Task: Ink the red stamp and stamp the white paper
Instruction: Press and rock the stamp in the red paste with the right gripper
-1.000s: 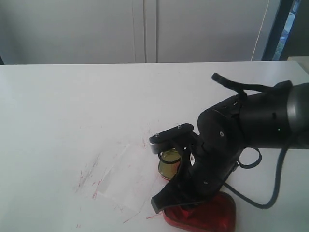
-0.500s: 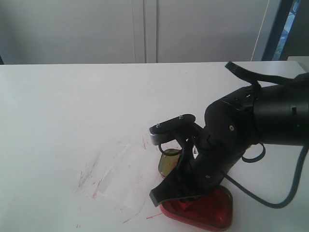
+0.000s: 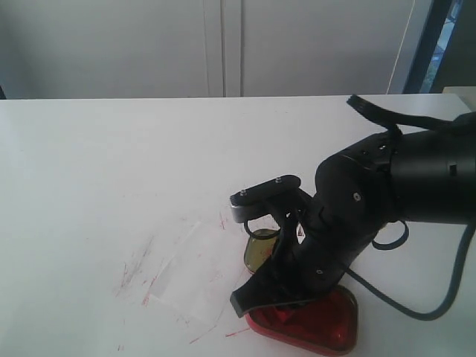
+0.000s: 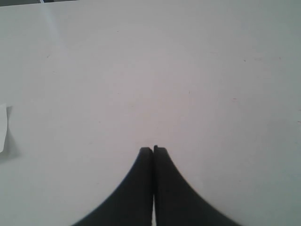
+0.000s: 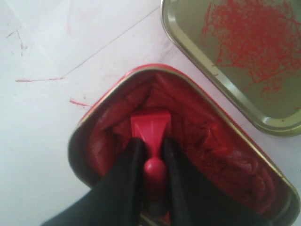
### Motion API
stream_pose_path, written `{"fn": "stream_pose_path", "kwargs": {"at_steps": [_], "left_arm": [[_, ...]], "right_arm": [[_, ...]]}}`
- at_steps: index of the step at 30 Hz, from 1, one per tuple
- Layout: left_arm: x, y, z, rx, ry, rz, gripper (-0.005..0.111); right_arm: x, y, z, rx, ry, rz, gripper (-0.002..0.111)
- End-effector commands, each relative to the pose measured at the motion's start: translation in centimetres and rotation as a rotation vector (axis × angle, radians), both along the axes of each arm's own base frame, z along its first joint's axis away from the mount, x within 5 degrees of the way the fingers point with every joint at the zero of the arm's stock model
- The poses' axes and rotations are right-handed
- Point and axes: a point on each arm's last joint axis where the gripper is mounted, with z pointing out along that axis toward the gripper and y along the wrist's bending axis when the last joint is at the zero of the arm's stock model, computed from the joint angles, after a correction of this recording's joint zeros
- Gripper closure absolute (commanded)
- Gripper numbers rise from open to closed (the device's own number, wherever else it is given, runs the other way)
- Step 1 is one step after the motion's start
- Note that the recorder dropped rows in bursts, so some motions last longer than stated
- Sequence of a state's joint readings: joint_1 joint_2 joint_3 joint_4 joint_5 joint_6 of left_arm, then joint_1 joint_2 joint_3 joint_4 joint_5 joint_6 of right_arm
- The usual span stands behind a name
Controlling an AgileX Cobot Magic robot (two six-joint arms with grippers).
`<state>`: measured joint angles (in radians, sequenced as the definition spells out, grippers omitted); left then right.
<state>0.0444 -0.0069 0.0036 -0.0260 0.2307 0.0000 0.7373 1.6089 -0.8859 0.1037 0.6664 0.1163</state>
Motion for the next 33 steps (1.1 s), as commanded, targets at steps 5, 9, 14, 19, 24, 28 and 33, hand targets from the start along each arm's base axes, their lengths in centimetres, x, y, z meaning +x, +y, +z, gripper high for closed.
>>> {"fn": "stream_pose_path", "kwargs": {"at_steps": [5,9,14,19,24,28,33], "left_arm": [[0.0,0.0,0.1,0.001,0.004,0.002,0.107],[0.0,0.0,0.1,0.001,0.004,0.002,0.107],[0.0,0.0,0.1,0.001,0.004,0.002,0.107],[0.0,0.0,0.1,0.001,0.004,0.002,0.107],[0.0,0.0,0.1,0.001,0.004,0.002,0.107],[0.0,0.0,0.1,0.001,0.004,0.002,0.107],[0.0,0.0,0.1,0.001,0.004,0.002,0.107]], "right_arm": [[0.4,0.2,0.1,0.052,-0.069,-0.014,0.108],[0.4,0.2,1.7,0.052,-0.067,-0.007,0.108],[0.6,0.4,1.9,0.086,-0.107,-0.012,0.108],[0.3,0.2,2.4,0.065,-0.078,-0.007,0.108],[0.5,0.4,2.3,0.05,-0.072,0.012,0.108],[0.7,0.5,3.3,0.073,-0.098,0.012,0.108],[0.7,0.5,2.2,0.046,-0.065,0.012,0.108]]}}
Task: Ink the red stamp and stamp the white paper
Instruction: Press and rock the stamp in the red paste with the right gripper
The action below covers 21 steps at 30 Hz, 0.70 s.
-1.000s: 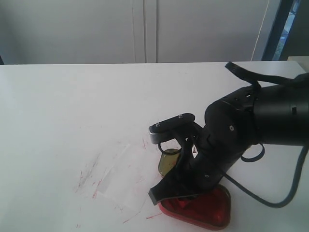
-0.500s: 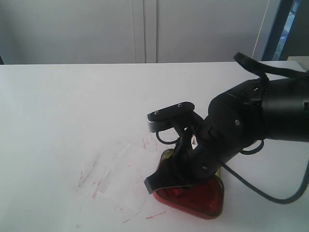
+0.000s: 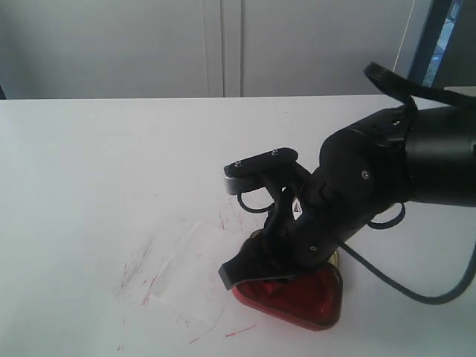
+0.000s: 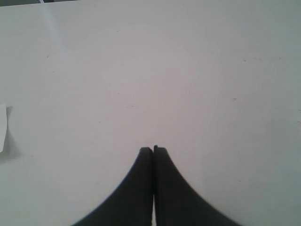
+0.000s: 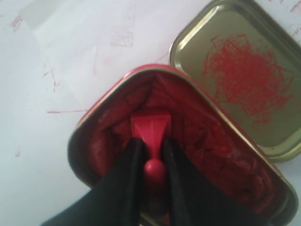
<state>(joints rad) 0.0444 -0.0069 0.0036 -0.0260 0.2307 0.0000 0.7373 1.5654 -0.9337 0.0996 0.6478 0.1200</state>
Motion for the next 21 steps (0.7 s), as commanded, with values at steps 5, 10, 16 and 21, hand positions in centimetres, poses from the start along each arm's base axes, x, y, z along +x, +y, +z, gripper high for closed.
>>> {"fn": "stream_pose_path", "kwargs": {"at_steps": [5,10,16,21], "left_arm": [[0.0,0.0,0.1,0.001,0.004,0.002,0.107],[0.0,0.0,0.1,0.001,0.004,0.002,0.107],[0.0,0.0,0.1,0.001,0.004,0.002,0.107],[0.0,0.0,0.1,0.001,0.004,0.002,0.107]], "right_arm": [[0.2,0.2,0.8,-0.008,-0.001,0.016,0.108],[0.3,0.2,0.2,-0.053,0.023,0.047,0.108],[0.4,0.3,-0.1,-0.024,-0.002,0.039,0.108],[0.3,0.2,0.4,-0.066,0.035,0.052,0.108]]}}
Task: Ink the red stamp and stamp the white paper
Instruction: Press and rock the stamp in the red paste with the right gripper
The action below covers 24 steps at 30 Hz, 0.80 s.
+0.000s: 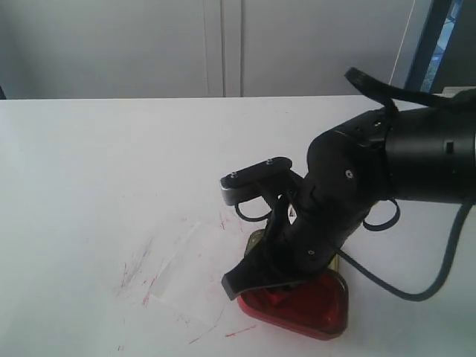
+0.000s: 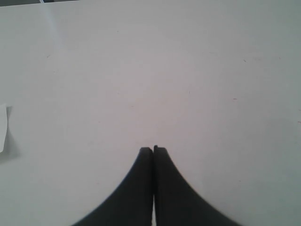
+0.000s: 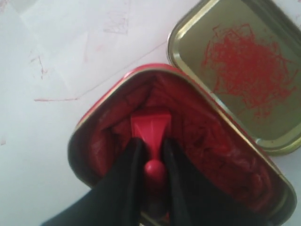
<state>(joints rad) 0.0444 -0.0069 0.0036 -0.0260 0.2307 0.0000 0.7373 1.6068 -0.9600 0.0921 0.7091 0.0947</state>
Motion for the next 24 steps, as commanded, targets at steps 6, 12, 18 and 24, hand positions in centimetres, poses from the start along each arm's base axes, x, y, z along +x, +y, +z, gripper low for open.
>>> {"fn": "stream_pose_path", "kwargs": {"at_steps": [6,12,18,24], "left_arm": [[0.0,0.0,0.1,0.001,0.004,0.002,0.107],[0.0,0.0,0.1,0.001,0.004,0.002,0.107],[0.0,0.0,0.1,0.001,0.004,0.002,0.107],[0.0,0.0,0.1,0.001,0.004,0.002,0.107]], "right_arm": [[-0.1,-0.1,0.3,0.014,-0.027,0.009,0.108],[-0.3,-0.4,-0.7,-0.008,-0.014,0.013,0.108],[-0.2,-0.2,0.0,0.02,-0.035,0.007,0.108],[-0.2,-0.3,-0.1,-0.007,-0.003,0.011,0.108]]}}
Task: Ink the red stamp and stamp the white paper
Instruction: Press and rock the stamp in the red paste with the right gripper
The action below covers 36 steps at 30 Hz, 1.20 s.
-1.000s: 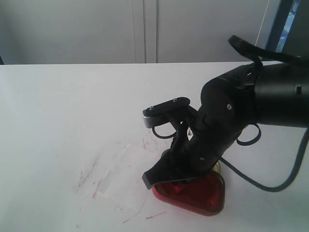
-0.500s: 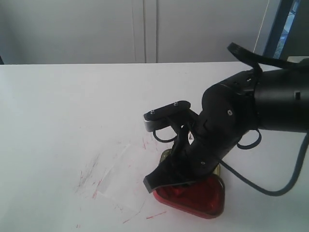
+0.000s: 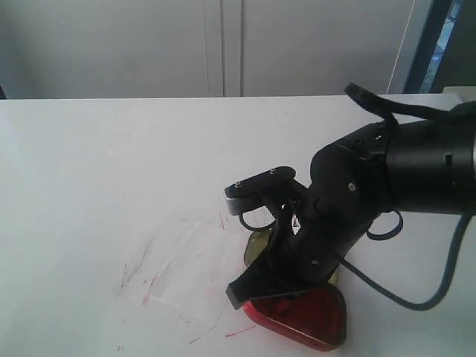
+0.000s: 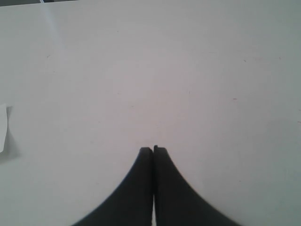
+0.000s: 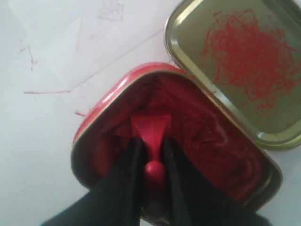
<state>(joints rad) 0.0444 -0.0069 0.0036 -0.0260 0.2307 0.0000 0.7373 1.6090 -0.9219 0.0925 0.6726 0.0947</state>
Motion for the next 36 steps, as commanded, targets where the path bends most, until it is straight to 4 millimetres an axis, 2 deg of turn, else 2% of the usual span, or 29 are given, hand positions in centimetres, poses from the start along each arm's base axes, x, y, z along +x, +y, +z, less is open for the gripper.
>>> {"fn": "stream_pose_path", "kwargs": {"at_steps": [1,28,36], "left_arm": [[0.0,0.0,0.1,0.001,0.004,0.002,0.107],[0.0,0.0,0.1,0.001,0.004,0.002,0.107],[0.0,0.0,0.1,0.001,0.004,0.002,0.107]], "right_arm": [[0.1,0.1,1.3,0.006,-0.012,0.014,0.108],[0.7,0.2,0.3,0.03,-0.103,0.032,0.108],[0.1,-0.6,0.0,-0.067,-0.045,0.064,0.108]]}}
